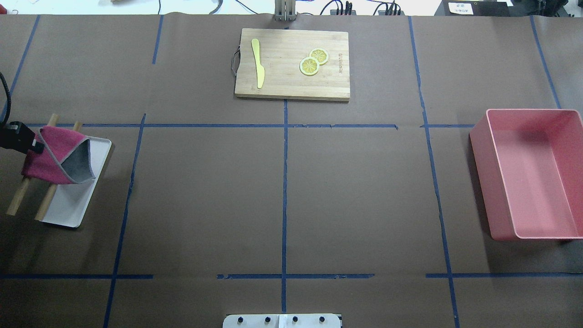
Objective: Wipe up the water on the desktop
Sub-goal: 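Grasp the pink cloth with the left gripper, then lift the pink cloth off the tray with the left gripper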
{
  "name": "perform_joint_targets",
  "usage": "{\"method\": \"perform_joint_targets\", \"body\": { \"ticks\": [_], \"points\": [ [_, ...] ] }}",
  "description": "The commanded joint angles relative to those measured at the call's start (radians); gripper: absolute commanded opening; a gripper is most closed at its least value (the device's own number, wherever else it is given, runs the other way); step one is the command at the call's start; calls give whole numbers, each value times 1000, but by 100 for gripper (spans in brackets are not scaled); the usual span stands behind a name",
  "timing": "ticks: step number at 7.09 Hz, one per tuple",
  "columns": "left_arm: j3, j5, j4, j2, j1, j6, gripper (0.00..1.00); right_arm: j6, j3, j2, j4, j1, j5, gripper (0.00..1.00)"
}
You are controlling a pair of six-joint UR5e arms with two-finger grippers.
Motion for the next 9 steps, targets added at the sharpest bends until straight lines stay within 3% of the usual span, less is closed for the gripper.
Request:
{"method": "perform_joint_targets", "body": {
  "ticks": [1, 4, 5, 7, 9],
  "points": [
    [-13, -8, 12, 5, -3, 0, 8, 1, 0, 2, 0, 0, 0, 100],
    [-27, -75, 39, 4, -69, -1, 0, 4, -1, -4, -2, 1, 1, 100],
    [-53, -153, 108, -8, -124, -1, 0, 4, 2, -10, 0, 1, 2, 100],
    [-181, -162, 370, -112, -178, -1, 0, 53, 21, -7, 2, 0, 6, 100],
    [-249, -159, 689, -330, -198, -13, 0, 58, 86, 2, 3, -51, 5, 100]
  ]
}}
